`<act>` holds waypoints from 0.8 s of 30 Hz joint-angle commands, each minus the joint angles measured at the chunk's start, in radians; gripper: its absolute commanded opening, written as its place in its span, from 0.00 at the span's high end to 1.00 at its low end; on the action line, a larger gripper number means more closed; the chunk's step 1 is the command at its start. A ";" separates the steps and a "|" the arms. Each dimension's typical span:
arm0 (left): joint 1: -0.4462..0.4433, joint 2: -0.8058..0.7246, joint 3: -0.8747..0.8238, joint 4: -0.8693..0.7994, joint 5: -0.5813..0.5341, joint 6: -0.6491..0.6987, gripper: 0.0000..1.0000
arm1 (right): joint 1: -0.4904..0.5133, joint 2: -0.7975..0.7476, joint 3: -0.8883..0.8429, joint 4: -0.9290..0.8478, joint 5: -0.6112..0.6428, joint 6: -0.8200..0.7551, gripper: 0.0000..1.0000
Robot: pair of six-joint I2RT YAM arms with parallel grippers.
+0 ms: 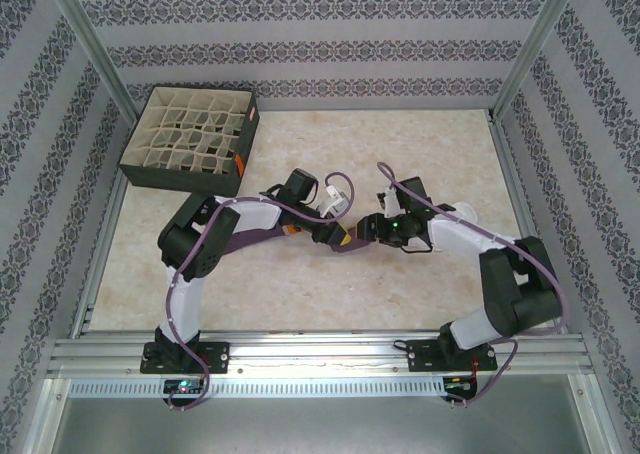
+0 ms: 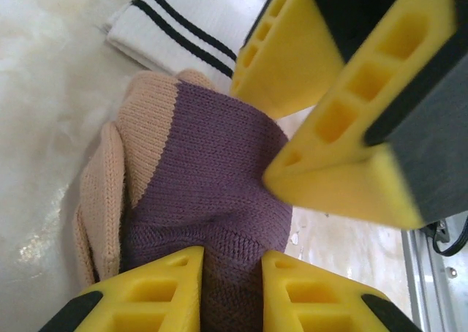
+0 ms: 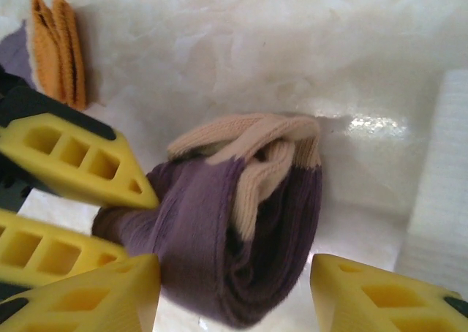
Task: Roll the socks
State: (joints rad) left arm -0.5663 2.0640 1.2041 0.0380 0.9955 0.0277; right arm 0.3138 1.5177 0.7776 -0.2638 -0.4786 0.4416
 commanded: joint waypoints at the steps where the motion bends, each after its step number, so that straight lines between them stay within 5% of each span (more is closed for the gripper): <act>1: 0.008 0.056 -0.007 -0.070 0.014 -0.057 0.78 | 0.019 0.074 0.044 0.015 0.046 -0.008 0.45; 12: 0.008 -0.036 -0.054 -0.074 -0.083 0.075 0.62 | 0.041 0.241 0.093 -0.074 0.104 0.035 0.66; 18: -0.026 -0.198 -0.108 -0.080 -0.282 0.287 0.52 | 0.043 0.266 0.094 -0.098 0.113 0.036 0.66; 24: -0.091 -0.369 -0.294 0.157 -0.495 0.478 0.43 | 0.050 0.277 0.106 -0.111 0.110 0.034 0.67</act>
State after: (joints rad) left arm -0.6201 1.7512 0.9760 0.0738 0.6464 0.3447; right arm 0.3435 1.7229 0.9176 -0.2649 -0.4759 0.4736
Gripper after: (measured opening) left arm 0.560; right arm 0.333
